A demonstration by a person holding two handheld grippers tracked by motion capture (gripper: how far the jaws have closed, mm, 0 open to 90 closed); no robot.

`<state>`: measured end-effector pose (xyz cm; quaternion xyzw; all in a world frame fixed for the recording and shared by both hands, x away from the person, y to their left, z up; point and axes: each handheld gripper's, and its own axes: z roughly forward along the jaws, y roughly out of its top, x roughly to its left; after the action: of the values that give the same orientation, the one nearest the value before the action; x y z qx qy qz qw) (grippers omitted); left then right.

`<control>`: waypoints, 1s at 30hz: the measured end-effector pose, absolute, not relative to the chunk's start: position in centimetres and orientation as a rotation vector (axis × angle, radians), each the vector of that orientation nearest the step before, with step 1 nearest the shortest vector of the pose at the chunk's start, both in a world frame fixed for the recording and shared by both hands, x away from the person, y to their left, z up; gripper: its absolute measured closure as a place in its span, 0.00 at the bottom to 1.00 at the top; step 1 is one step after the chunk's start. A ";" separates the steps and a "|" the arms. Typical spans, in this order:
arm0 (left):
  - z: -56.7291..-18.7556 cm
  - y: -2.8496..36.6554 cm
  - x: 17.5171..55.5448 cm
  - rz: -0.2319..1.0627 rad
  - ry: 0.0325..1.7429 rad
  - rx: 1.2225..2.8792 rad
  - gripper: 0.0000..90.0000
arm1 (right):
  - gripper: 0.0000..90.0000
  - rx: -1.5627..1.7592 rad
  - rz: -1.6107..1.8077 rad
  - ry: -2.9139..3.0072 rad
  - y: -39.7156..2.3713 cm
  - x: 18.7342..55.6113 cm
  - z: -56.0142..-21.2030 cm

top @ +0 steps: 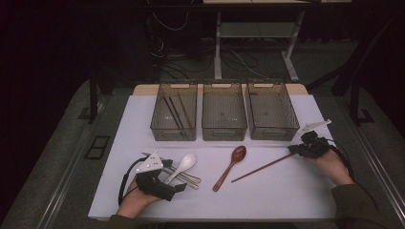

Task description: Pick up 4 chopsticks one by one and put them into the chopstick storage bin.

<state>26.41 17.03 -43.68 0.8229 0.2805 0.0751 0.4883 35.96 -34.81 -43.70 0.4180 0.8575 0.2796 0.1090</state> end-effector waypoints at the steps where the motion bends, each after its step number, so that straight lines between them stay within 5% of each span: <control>1: -43.7 17.0 26.4 0.182 0.683 1.999 0.00 | 1.00 1.225 0.821 2.522 -34.8 35.9 -43.7; 22: -43.7 17.0 26.4 0.183 0.682 1.999 0.00 | 1.00 1.200 0.856 2.534 -35.9 33.1 -43.4; 30: -43.7 17.0 26.4 0.181 0.679 2.003 0.00 | 0.81 1.003 1.087 2.602 -32.8 32.4 -42.4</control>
<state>26.42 16.96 -43.68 0.8239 0.2791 0.0744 0.4877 32.36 -32.81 -42.36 0.3341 0.8670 0.3622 0.0742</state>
